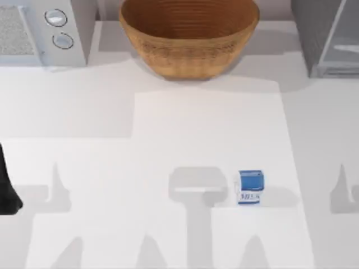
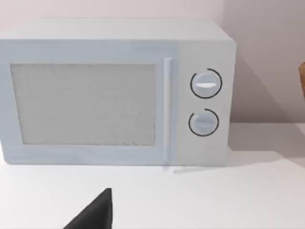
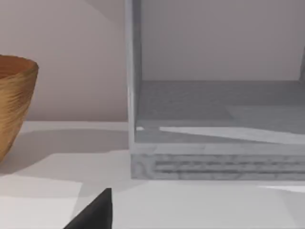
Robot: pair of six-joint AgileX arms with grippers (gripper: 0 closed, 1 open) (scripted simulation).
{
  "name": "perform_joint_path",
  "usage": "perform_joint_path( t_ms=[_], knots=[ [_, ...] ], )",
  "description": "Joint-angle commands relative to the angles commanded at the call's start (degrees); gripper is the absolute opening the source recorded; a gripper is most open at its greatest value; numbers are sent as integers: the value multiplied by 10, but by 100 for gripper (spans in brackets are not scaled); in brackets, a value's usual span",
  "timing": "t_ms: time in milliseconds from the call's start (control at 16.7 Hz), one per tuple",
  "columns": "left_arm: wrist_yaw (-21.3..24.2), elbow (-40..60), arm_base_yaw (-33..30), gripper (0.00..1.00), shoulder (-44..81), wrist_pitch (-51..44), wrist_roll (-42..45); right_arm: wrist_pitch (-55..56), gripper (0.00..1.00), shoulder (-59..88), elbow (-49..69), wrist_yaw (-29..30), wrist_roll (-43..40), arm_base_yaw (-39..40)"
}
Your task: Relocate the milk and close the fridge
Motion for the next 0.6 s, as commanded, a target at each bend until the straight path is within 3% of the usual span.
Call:
perform_joint_path(
  t_ms=[300, 600],
  knots=[
    [0, 0, 0, 100, 0, 0, 0, 35, 100, 35, 2, 39, 1, 39],
    [0, 0, 0, 100, 0, 0, 0, 158, 100, 167, 5, 195, 2, 195]
  ],
)
